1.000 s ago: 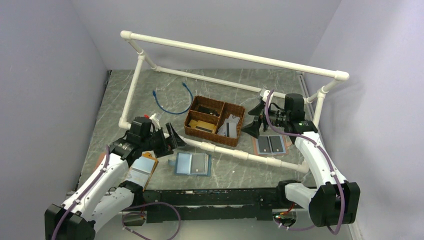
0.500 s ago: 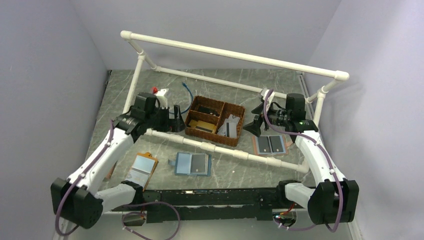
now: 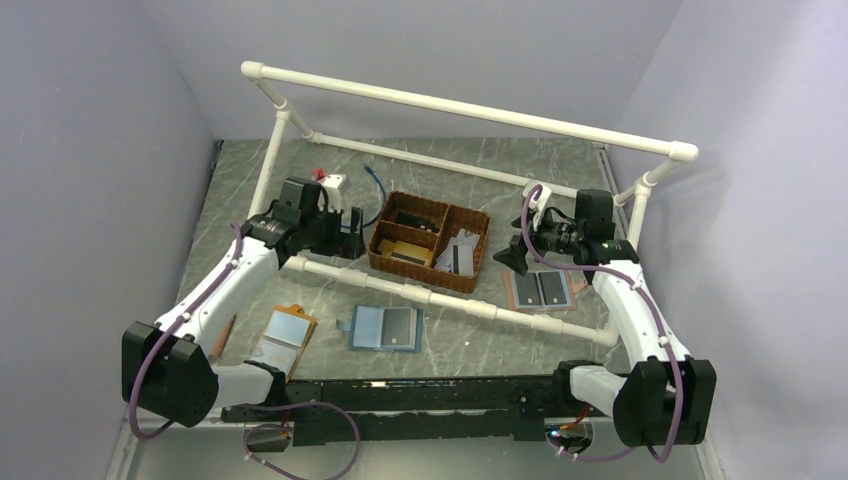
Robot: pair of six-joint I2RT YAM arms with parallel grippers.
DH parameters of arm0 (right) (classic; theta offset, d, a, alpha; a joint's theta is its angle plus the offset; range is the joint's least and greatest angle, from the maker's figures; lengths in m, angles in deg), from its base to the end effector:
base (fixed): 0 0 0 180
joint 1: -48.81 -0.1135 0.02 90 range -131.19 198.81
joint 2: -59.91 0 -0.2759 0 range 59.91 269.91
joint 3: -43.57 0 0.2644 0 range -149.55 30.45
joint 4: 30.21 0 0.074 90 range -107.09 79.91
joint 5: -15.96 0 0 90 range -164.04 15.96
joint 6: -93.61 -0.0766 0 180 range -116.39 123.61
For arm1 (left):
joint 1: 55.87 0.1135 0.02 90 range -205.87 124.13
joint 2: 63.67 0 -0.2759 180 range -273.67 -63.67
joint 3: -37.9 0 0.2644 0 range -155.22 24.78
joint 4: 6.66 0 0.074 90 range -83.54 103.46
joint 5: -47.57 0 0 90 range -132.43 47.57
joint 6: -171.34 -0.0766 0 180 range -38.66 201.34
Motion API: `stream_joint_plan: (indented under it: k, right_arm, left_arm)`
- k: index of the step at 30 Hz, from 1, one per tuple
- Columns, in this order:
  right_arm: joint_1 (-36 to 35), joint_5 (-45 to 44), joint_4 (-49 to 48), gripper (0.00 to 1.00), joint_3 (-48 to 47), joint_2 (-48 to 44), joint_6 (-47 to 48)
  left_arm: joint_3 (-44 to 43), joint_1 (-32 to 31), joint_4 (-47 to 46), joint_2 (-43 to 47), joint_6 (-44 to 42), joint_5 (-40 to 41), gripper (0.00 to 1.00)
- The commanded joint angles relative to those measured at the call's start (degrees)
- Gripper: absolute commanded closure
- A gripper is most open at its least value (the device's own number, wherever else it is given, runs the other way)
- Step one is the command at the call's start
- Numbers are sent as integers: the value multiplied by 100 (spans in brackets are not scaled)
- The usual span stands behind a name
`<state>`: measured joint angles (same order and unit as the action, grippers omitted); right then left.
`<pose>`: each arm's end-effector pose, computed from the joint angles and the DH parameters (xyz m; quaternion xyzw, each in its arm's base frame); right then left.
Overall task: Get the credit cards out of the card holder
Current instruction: Reset both arms
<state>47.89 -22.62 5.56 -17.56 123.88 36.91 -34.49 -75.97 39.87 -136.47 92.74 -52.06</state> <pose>0.2572 0.0640 0.2723 -0.4186 0.7206 0.2665 0.4842 0.2819 -0.1168 0.2659 0.1010 0.9219 -0.1744 0.3308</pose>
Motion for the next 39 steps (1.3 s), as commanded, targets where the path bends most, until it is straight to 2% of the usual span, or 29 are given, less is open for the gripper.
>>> stream_joint_plan:
  k: [1,17,21,39]
  right_arm:
    - [23,-79,193,0,-139,46,304]
    - [67,-62,477,0,-350,80,335]
    - [264,39,494,0,-358,40,318]
    - [357,85,556,0,-363,74,401]
  left_arm:
    - [64,112,-94,302,-265,106,0]
    - [150,313,-150,531,-235,-59,1]
    - [144,402,-155,529,-217,-129,1]
    - [231,490,-201,802,-258,25,1]
